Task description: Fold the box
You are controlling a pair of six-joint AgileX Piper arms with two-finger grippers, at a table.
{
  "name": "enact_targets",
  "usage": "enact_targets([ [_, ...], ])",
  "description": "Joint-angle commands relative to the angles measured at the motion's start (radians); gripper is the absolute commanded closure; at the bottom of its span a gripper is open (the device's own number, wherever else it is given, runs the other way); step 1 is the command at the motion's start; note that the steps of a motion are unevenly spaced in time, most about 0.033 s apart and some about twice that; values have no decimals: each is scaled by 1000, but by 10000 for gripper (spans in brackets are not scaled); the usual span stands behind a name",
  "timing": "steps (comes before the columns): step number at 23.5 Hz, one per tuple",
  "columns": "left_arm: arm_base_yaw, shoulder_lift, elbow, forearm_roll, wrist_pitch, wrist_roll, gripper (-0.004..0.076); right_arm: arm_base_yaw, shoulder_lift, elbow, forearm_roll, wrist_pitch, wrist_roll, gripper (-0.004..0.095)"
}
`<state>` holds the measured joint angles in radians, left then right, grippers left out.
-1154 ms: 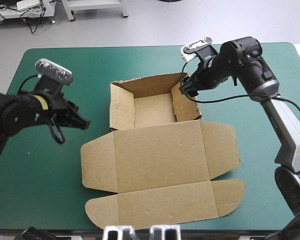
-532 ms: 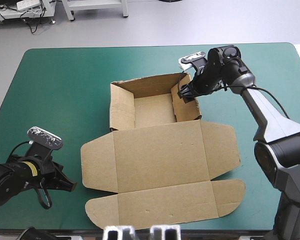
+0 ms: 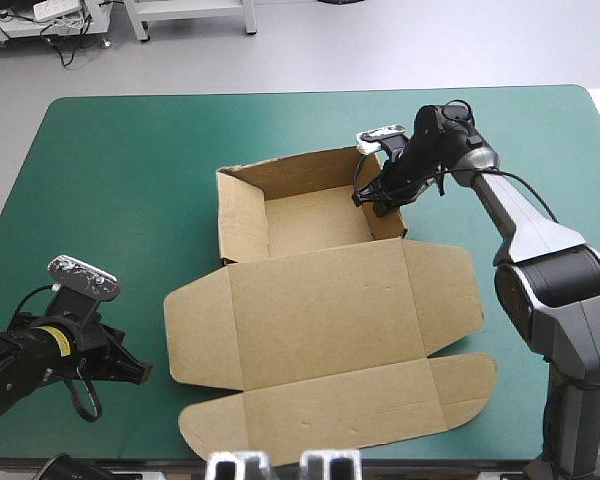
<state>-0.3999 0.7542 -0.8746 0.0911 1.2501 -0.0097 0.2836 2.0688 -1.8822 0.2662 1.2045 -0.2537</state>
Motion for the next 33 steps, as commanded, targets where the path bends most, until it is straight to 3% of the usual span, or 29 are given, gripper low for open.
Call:
enact_targets([
  [1,-6,-4,-25,0,16,-9,721,-9,-59,-30,18,-5,-53,932],
  [9,-6,-4,-25,10,-5,-9,721,-163,-63,-53,-48,22,-63,932],
  [13,-6,-4,-25,10,-22,-9,721,-374,-77,-94,-32,2,-59,932],
  [17,-6,-4,-25,10,-24,-9,721,-621,-79,-103,104,-22,-74,932],
  [20,-6,-4,-25,10,-44,-9,721,-740,-79,-103,211,-25,-120,932],
  [25,-6,-4,-25,11,-70,-9,721,-835,-79,-103,264,-33,-136,932],
  [33,-6,-4,-25,16,-62,-9,721,-845,-79,-103,247,-85,-174,918],
])
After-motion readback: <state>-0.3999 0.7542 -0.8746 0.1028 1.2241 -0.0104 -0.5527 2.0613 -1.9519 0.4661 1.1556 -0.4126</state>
